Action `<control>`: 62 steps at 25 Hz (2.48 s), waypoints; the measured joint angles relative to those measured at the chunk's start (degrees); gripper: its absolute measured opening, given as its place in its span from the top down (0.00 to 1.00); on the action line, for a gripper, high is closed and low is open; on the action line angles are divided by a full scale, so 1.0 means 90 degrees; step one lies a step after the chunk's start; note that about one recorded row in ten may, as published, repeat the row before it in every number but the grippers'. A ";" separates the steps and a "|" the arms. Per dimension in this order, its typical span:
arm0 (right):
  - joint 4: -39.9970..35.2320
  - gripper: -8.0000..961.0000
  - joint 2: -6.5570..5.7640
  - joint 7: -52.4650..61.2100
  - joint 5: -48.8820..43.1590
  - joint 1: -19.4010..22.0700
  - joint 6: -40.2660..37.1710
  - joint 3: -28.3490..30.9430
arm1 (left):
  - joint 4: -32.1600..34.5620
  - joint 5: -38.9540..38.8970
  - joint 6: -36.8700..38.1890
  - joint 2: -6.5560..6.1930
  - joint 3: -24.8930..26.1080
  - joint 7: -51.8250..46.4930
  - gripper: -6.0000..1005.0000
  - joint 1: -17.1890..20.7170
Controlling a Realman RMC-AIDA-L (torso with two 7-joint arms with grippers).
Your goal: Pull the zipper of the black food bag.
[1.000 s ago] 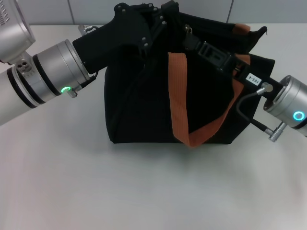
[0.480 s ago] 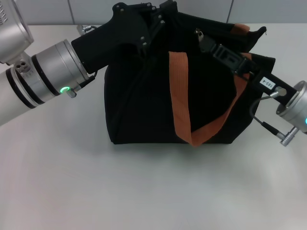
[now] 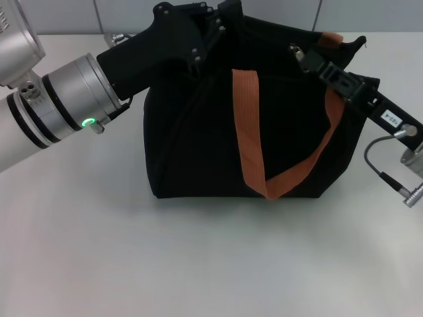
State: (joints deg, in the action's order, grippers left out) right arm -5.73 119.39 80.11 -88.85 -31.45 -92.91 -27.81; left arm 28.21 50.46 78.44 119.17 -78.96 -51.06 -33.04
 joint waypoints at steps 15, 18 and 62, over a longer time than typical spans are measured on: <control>-0.0283 0.99 -0.0015 0.0110 0.0072 0.0592 -0.0082 0.0464 | -0.0003 -0.0004 -0.0005 0.0000 0.0015 0.0000 0.97 0.0006; -0.0314 0.99 -0.0014 0.0140 0.0089 0.0695 -0.0099 0.0585 | -0.0006 -0.0004 -0.0006 0.0000 0.0015 0.0000 0.97 0.0008; -0.0249 0.67 -0.0008 -0.0262 -0.0163 0.0358 -0.0150 0.0428 | -0.0002 -0.0095 -0.0002 0.0000 -0.0058 0.0000 0.97 -0.0030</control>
State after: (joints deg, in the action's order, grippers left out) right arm -7.97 119.32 77.75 -90.31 -28.23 -94.26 -23.95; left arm 28.20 49.61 78.42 119.18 -79.48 -51.06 -33.31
